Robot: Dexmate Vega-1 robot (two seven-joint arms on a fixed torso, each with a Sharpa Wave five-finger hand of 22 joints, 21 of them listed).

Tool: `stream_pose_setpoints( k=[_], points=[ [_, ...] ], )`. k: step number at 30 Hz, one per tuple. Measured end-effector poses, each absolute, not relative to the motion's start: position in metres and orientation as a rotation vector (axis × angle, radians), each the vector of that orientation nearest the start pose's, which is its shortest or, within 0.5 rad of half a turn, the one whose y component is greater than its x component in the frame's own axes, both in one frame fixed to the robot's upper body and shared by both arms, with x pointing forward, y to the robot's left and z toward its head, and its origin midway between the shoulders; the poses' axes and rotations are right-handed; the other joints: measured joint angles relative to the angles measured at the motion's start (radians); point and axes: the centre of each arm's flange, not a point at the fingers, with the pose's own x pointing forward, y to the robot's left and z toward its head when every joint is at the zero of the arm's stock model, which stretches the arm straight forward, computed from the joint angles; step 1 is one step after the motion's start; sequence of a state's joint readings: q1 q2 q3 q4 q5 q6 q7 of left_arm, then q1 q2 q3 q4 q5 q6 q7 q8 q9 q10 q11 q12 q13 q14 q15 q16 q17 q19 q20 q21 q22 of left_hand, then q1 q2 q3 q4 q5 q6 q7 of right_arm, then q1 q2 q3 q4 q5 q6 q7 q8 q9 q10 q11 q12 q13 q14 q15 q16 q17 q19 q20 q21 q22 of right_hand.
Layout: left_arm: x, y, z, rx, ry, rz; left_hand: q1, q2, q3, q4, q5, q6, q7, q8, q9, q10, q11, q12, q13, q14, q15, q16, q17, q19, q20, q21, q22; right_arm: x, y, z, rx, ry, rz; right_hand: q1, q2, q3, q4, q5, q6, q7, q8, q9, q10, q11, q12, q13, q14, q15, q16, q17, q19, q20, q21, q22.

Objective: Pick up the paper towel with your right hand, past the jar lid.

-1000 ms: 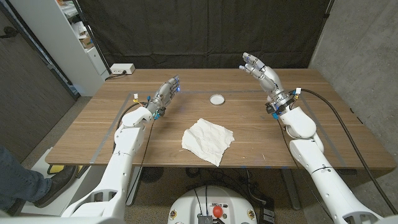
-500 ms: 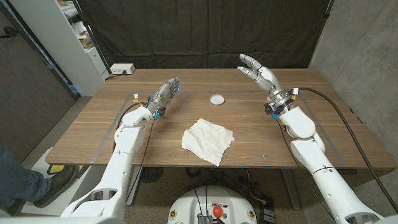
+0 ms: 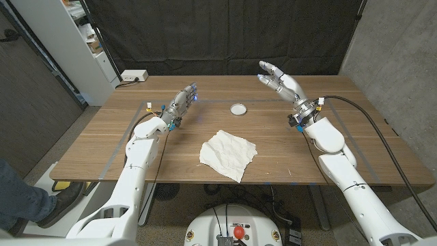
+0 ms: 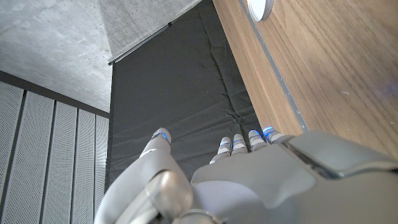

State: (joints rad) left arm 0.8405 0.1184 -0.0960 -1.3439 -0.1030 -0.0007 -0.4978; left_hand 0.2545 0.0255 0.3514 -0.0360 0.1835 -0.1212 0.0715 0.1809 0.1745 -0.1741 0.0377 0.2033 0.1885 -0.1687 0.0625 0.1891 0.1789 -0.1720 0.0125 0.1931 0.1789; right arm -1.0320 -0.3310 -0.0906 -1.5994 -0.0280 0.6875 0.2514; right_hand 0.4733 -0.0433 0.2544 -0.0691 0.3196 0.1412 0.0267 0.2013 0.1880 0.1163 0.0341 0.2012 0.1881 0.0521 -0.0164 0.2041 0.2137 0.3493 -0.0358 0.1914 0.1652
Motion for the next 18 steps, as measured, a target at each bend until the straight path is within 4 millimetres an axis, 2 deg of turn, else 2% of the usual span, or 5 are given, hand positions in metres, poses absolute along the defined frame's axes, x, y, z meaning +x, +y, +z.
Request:
stream_pose_setpoints(
  k=[4, 10, 18],
  points=[
    [0.6587, 0.2693, -0.0106, 0.091, -0.511, -0.371, 0.000, 0.000, 0.000, 0.000, 0.000, 0.000, 0.000, 0.000, 0.000, 0.000, 0.000, 0.000, 0.000, 0.000, 0.000, 0.000, 0.000, 0.001, -0.001, 0.000, 0.000, 0.5230, -0.2203, 0.0242, -0.544, -1.181, 0.347, 0.000, 0.000, 0.000, 0.000, 0.006, 0.000, 0.000, 0.000, 0.000, 0.002, 0.002, 0.000, 0.000, 0.000, 0.000, 0.000, 0.000, 0.000, 0.000, 0.000, 0.000],
    [0.6590, 0.2696, -0.0106, 0.092, -0.511, -0.371, 0.000, 0.000, 0.000, 0.000, 0.000, 0.000, 0.000, 0.000, 0.000, 0.004, 0.004, 0.000, 0.000, 0.000, 0.000, 0.000, 0.000, -0.002, -0.023, 0.000, 0.000, 0.5202, -0.2167, 0.0242, -0.579, -1.191, 0.350, 0.000, 0.000, 0.000, 0.000, 0.006, 0.005, -0.005, 0.000, 0.000, 0.002, 0.002, 0.000, 0.000, 0.000, 0.000, 0.000, 0.000, 0.000, 0.000, 0.000, 0.000],
    [0.6589, 0.2696, -0.0104, 0.095, -0.511, -0.371, 0.000, 0.000, -0.002, -0.002, 0.000, 0.000, 0.000, 0.004, 0.000, 0.004, 0.004, 0.000, -0.002, 0.000, 0.000, 0.000, 0.000, -0.002, -0.023, 0.000, 0.000, 0.5157, -0.2128, 0.0220, -0.620, -1.199, 0.354, 0.005, 0.005, 0.000, 0.000, 0.006, 0.005, -0.005, 0.000, 0.000, 0.002, 0.002, 0.000, 0.000, 0.000, 0.000, 0.000, 0.000, 0.000, 0.000, 0.000, 0.000]
  ],
)
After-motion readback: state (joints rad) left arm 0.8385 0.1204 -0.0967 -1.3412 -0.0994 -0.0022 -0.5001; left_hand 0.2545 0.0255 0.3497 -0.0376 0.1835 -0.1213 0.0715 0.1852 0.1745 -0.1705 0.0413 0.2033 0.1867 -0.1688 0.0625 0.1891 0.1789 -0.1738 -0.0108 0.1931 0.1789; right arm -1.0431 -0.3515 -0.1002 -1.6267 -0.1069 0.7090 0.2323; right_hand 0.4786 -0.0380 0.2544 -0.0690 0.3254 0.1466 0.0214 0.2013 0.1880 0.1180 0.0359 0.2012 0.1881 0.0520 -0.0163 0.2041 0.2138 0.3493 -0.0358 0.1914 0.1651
